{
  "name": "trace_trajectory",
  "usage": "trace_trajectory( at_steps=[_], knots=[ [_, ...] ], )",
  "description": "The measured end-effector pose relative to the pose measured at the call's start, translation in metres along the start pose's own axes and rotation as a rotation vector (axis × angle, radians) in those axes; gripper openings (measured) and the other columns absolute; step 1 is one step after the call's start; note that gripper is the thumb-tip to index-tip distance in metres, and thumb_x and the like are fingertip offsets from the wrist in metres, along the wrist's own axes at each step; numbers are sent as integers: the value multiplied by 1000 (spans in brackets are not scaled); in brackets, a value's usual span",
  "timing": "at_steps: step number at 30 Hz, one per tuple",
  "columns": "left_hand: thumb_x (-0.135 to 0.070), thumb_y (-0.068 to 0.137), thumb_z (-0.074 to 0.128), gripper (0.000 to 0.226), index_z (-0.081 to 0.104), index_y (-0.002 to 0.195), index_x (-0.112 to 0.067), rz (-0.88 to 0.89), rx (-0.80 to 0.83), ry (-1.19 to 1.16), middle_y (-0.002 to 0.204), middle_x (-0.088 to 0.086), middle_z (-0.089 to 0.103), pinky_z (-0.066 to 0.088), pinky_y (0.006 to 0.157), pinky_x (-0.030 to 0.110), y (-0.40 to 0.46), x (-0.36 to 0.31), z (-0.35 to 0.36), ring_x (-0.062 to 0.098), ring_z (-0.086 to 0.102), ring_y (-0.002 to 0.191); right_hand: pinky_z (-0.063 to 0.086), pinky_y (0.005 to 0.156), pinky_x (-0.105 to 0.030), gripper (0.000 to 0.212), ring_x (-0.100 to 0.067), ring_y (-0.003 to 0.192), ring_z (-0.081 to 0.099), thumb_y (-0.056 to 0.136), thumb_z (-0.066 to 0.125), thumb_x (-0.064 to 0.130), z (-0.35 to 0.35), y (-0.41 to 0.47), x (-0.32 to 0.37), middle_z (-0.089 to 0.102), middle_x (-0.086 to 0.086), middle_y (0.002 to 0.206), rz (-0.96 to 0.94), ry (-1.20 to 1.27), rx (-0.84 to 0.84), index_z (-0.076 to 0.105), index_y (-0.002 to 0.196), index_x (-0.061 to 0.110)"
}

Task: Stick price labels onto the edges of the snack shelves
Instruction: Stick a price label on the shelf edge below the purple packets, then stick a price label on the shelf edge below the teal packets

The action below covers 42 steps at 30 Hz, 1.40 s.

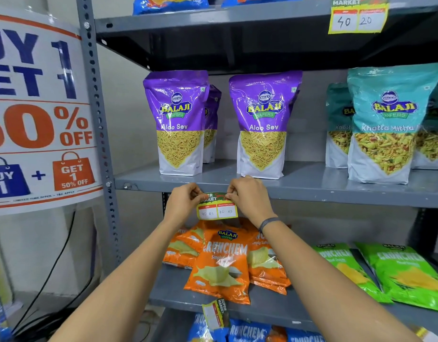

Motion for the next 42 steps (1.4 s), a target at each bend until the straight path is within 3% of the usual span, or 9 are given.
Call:
trace_trajectory(
  at_steps=[9, 19, 25, 28, 33, 39, 42],
  knots=[
    [-26, 79, 73, 19, 65, 79, -9, 71, -52, 24, 79, 11, 73, 56, 69, 46, 12, -18, -6, 25, 66, 74, 54, 76, -42, 11, -28, 89, 62, 84, 67, 18, -11, 3, -12, 72, -14, 88, 127, 214, -37, 69, 87, 8],
    [-53, 71, 71, 41, 57, 75, -15, -8, -202, 181, 78, 6, 69, 45, 56, 34, 4, -24, -6, 23, 61, 73, 52, 73, -39, 8, -28, 90, 61, 85, 66, 16, -8, 5, -13, 72, -12, 85, 127, 191, -76, 68, 85, 8],
    [-45, 74, 72, 40, 56, 96, -15, 64, -423, 402, 97, 10, 61, 42, 74, 44, -16, -45, -10, 32, 54, 94, 49, 77, -39, 14, -29, 98, 55, 86, 63, 17, -22, -18, -28, 67, -12, 95, 80, 215, -248, 64, 97, 8],
    [-37, 80, 67, 28, 58, 94, -16, 208, -453, 341, 96, 9, 61, 41, 73, 42, -28, -75, 12, 32, 54, 92, 51, 77, -43, 11, -30, 94, 58, 85, 63, 16, -47, -40, -62, 67, -12, 91, 123, 211, -371, 65, 95, 11],
    [-30, 84, 60, 13, 58, 81, -17, 364, -336, 194, 85, 7, 62, 39, 69, 39, -45, -149, 90, 31, 54, 85, 50, 80, -43, 11, -31, 90, 57, 89, 59, 18, -104, -80, -153, 66, -12, 90, 230, 148, -485, 66, 95, 11],
    [-29, 85, 57, 13, 58, 79, -18, 498, -238, 82, 78, 6, 65, 44, 69, 41, -77, -264, 207, 31, 58, 82, 48, 77, -43, 14, -33, 91, 56, 91, 57, 23, -193, -145, -280, 66, -13, 90, 379, -36, -568, 64, 92, 11],
    [-36, 87, 55, 21, 60, 78, -17, 450, -130, 41, 76, 6, 70, 50, 62, 37, -94, -318, 272, 31, 65, 80, 45, 82, -44, 14, -35, 92, 56, 90, 57, 25, -237, -175, -344, 68, -12, 93, 446, -124, -595, 65, 93, 15]
  ],
)
Point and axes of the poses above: each hand's wrist, its own y-axis towards the middle knuckle, its own z-axis out of the palm, x = y × z, the point moved 9 cm from there along y, towards the middle knuckle
